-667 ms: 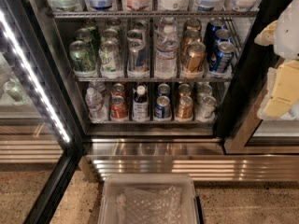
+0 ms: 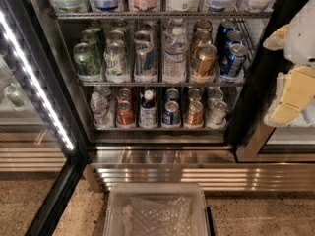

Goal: Pick redbull can from middle shelf of fridge

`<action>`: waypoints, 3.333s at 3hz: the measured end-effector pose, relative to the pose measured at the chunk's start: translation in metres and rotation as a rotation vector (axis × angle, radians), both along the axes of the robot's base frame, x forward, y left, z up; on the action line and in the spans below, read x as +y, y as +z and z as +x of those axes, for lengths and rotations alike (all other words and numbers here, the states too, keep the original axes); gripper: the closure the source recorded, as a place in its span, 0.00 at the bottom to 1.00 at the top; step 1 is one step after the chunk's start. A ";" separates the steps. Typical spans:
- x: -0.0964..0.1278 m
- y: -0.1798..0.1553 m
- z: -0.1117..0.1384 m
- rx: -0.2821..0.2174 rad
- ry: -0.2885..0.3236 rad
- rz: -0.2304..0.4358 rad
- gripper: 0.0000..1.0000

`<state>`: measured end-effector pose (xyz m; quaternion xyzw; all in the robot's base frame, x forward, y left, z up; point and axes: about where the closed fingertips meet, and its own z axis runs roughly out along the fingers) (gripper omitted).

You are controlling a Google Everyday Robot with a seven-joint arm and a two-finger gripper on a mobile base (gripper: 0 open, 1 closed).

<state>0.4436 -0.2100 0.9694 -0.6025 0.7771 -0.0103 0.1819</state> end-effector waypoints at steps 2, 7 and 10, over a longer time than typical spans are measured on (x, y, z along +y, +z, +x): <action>0.080 -0.047 0.061 0.017 0.068 0.345 0.00; 0.204 -0.083 0.087 0.050 0.169 0.636 0.00; 0.229 -0.099 0.119 -0.009 0.152 0.715 0.00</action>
Offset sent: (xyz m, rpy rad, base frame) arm 0.1022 0.1387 -0.0582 0.5808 0.0104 0.1362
